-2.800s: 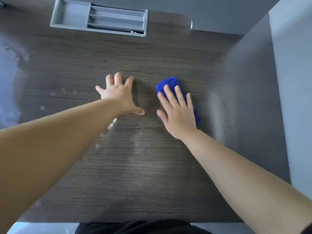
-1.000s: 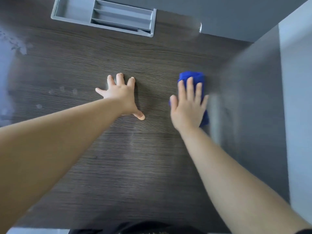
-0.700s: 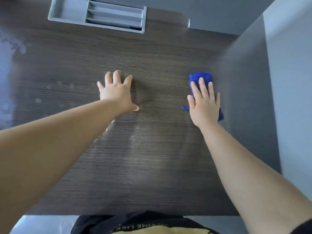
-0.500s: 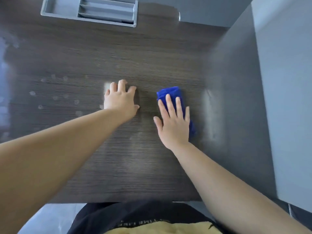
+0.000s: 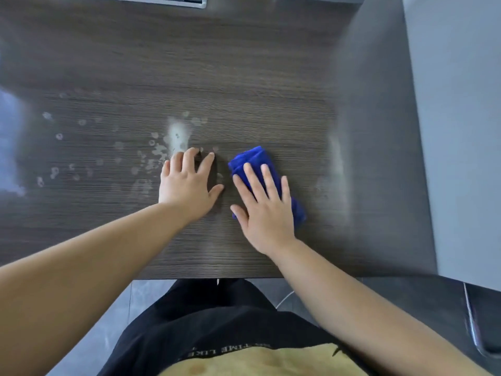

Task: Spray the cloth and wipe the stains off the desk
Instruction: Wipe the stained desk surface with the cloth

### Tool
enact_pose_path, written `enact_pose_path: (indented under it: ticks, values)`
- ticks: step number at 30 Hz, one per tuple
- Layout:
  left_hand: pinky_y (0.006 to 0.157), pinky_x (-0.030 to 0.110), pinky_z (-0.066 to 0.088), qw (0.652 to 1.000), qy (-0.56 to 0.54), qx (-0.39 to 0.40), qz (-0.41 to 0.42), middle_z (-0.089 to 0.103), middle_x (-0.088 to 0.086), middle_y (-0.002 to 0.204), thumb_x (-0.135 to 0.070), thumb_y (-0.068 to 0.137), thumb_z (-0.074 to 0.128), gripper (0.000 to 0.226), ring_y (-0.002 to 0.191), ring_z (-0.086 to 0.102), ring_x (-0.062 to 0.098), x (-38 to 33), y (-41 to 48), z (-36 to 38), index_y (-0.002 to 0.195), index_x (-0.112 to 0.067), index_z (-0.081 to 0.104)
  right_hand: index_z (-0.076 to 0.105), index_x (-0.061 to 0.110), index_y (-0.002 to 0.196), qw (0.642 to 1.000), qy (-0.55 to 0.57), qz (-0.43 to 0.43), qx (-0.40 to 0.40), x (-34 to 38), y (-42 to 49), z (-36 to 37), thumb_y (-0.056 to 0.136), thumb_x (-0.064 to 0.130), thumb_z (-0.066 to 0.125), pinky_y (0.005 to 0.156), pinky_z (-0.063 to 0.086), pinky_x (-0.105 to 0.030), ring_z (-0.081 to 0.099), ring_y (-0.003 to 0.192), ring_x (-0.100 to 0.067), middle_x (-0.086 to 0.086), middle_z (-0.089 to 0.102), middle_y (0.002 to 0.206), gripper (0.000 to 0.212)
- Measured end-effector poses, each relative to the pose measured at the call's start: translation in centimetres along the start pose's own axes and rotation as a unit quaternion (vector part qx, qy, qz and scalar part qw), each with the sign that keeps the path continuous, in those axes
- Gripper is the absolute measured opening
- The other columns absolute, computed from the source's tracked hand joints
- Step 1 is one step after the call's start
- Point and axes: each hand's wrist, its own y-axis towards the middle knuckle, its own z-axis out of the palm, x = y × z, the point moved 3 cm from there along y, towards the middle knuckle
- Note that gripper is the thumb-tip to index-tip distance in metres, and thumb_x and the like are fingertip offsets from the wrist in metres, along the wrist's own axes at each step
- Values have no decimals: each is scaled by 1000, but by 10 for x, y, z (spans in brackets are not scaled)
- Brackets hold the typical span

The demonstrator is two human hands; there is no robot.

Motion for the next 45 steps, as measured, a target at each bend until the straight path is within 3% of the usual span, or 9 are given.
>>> enact_pose_path:
  ticks: [3,12,20,26,32,36,39,42,45]
  values:
    - [110,45,19,1000,24,15,5,19,7,148,-58,87,45,70,133,19,32,1,5,0,145,-25,23,43,29,141,997,-30,-69,4,-43,2,-4,94,44,35,108,26,-56,32,139,-28,2,35,151,50]
    - [110,44,23,998,9,53,34,18,6,150,-57,87,48,73,134,18,33,4,5,-6,146,-25,20,39,19,144,965,-38,256,-39,-15,-59,1,94,45,29,107,25,-61,28,140,-36,-8,32,153,57]
    - [105,46,30,998,-60,-25,12,27,8,144,-45,87,54,56,132,19,32,81,-34,-20,137,-22,39,46,27,139,995,-52,-83,18,28,-52,8,92,44,38,104,32,-59,38,136,-30,0,40,149,51]
    - [109,47,22,995,-35,-28,-85,20,10,147,-55,86,49,67,134,14,33,176,-80,-8,142,-24,27,15,27,152,942,3,337,6,63,-11,9,99,48,23,114,9,-59,0,147,-28,1,3,160,57]
    - [111,45,18,990,-32,-40,-128,22,9,146,-57,84,50,68,135,15,32,229,-107,7,140,-26,27,43,24,142,1000,1,-7,20,229,-4,35,93,49,29,110,23,-59,28,141,-31,-1,34,153,56]
    - [111,45,20,989,-31,0,-142,19,7,148,-67,81,46,76,135,15,32,250,-110,10,143,-30,22,47,30,139,985,-44,-163,35,175,-8,32,93,46,34,107,29,-56,38,136,-28,2,41,148,51]
    - [111,46,22,990,-8,40,-134,15,7,150,-72,80,40,81,136,14,34,252,-108,12,146,-31,16,41,29,143,997,-16,69,10,108,10,17,94,46,26,107,29,-58,28,141,-29,1,32,153,54]
    - [109,48,25,990,-2,51,-132,16,8,149,-74,79,40,82,134,17,35,252,-106,9,145,-32,16,22,31,150,940,37,340,-5,124,37,12,100,45,23,115,6,-54,2,147,-22,6,6,160,52]
    - [106,47,28,990,-4,48,-132,19,8,147,-74,77,43,82,131,21,36,252,-104,7,144,-32,19,19,29,150,964,43,262,3,201,53,25,99,47,21,114,2,-55,1,147,-25,4,5,160,54]
